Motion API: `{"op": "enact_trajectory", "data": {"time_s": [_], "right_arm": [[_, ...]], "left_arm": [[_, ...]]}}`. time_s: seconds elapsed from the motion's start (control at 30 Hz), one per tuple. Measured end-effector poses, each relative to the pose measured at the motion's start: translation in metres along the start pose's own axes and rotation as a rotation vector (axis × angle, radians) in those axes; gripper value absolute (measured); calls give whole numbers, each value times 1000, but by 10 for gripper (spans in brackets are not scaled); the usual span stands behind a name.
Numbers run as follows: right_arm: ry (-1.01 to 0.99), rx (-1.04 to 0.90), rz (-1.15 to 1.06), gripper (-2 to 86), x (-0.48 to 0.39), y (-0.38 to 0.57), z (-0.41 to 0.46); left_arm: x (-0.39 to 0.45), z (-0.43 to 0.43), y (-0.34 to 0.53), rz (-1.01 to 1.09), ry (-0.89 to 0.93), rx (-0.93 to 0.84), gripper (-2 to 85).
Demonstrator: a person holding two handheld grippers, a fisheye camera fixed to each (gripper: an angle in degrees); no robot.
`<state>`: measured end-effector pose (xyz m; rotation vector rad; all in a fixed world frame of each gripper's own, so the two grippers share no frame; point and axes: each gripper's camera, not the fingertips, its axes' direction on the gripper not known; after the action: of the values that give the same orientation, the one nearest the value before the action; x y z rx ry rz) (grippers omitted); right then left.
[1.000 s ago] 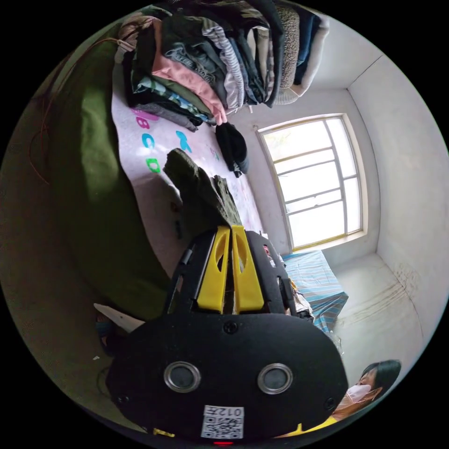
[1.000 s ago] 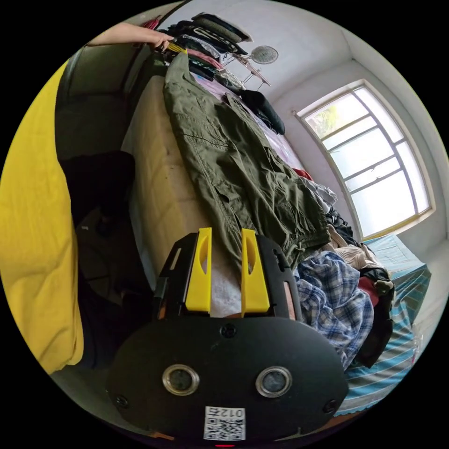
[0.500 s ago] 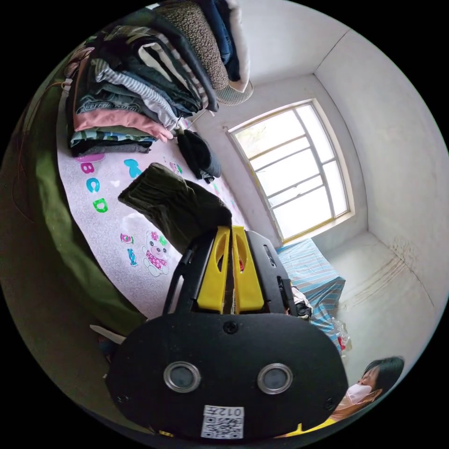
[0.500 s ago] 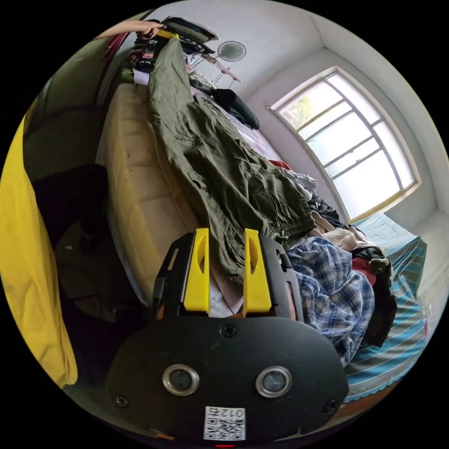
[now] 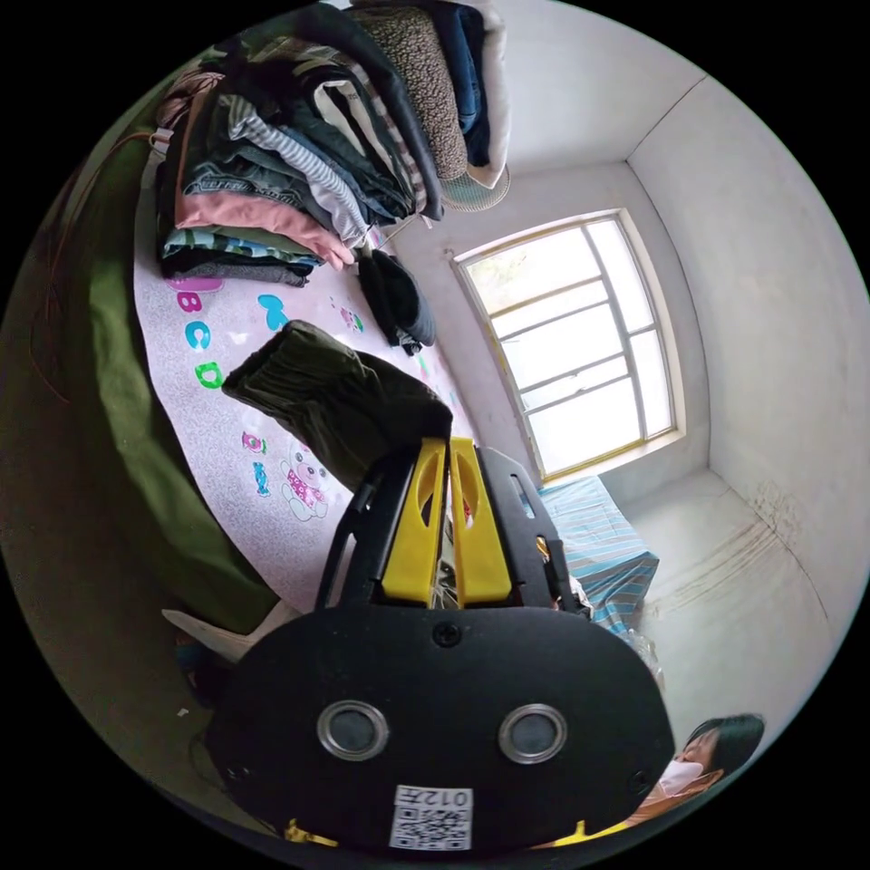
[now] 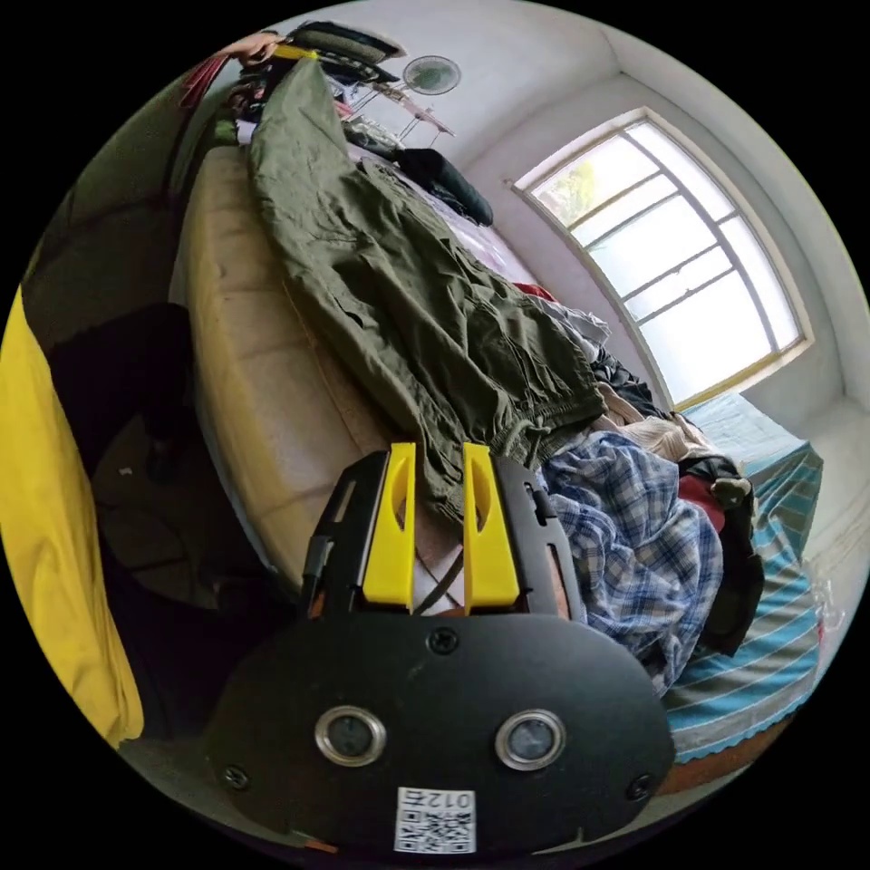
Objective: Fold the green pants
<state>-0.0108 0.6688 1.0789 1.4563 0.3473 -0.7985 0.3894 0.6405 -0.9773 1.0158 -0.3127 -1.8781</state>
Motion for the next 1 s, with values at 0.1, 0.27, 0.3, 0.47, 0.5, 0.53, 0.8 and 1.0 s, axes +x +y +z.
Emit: {"op": "enact_trajectory", "data": {"time_s": [0.1, 0.27, 0.3, 0.47, 0.5, 0.53, 0.8, 1.0], "right_arm": [[52, -6, -167, 20, -9, -5, 5], [-81, -12, -69, 6, 41, -17, -13], [-109, -13, -56, 4, 56, -17, -19], [-142, -52, -124, 2, 96, -18, -41], [-172, -57, -135, 2, 106, -20, -46], [-206, -58, -142, 1, 116, -21, -52], [-415, -21, -169, 2, 188, -49, -76], [-517, 2, 7, 3, 308, -89, -26]], "left_arm": [[3, 2, 3, 5, -1, -1, 4], [4, -5, 8, 16, -21, -4, 4], [4, -8, 10, 24, -29, -3, 4], [2, -25, 23, 87, -48, -12, 4], [0, -30, 27, 94, -35, -14, 4], [-1, -33, 30, 99, -28, -12, 4], [17, -54, 32, 155, 36, 112, 6], [89, 35, -20, 273, 35, 111, 7]]}}
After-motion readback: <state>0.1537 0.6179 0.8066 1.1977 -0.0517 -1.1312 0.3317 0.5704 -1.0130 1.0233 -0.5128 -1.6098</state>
